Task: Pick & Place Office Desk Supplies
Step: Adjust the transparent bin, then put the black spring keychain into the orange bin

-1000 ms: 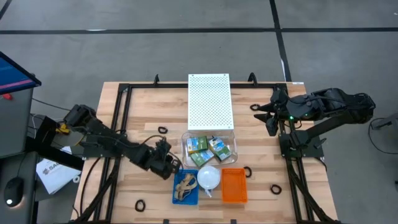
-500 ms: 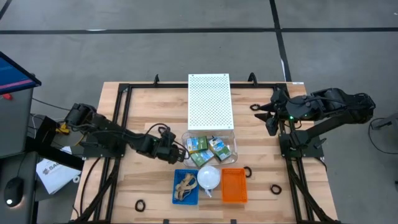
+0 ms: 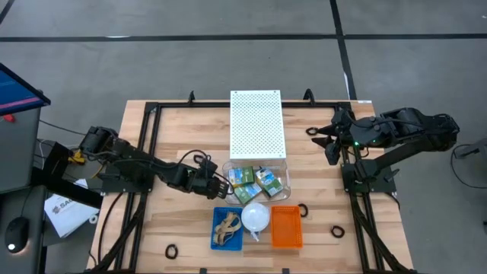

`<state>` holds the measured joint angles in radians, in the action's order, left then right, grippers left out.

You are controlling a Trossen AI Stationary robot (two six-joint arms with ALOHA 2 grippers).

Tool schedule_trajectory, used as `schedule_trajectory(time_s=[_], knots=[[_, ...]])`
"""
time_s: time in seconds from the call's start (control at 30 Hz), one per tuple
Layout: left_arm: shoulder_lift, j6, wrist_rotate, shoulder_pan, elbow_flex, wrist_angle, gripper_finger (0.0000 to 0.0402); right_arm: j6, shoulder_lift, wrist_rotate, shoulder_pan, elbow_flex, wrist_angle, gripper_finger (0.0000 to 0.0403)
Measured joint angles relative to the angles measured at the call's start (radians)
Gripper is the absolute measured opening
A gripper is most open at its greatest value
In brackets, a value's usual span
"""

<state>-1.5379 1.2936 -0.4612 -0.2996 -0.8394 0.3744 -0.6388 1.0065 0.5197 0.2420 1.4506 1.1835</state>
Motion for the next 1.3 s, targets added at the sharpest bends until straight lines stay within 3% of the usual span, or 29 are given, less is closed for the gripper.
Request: schedule_trajectory(time_s=[0.53,1.0,1.3], knots=[[0.0,-0.083,0.023,0.016,0.0,-0.094,0.0,0.002,0.0,0.006,0.0,0.0,-0.001,0.0177],[0.0,-0.059,-0.003,0.034,0.0,-0.053,0.0,0.002,0.0,0.006,0.0,0.0,0.01,0.0177],[0.023,-0.035,0.109,0.025,0.0,0.149,0.0,0.013,0.0,0.018,0.0,0.0,0.014,0.0177]])
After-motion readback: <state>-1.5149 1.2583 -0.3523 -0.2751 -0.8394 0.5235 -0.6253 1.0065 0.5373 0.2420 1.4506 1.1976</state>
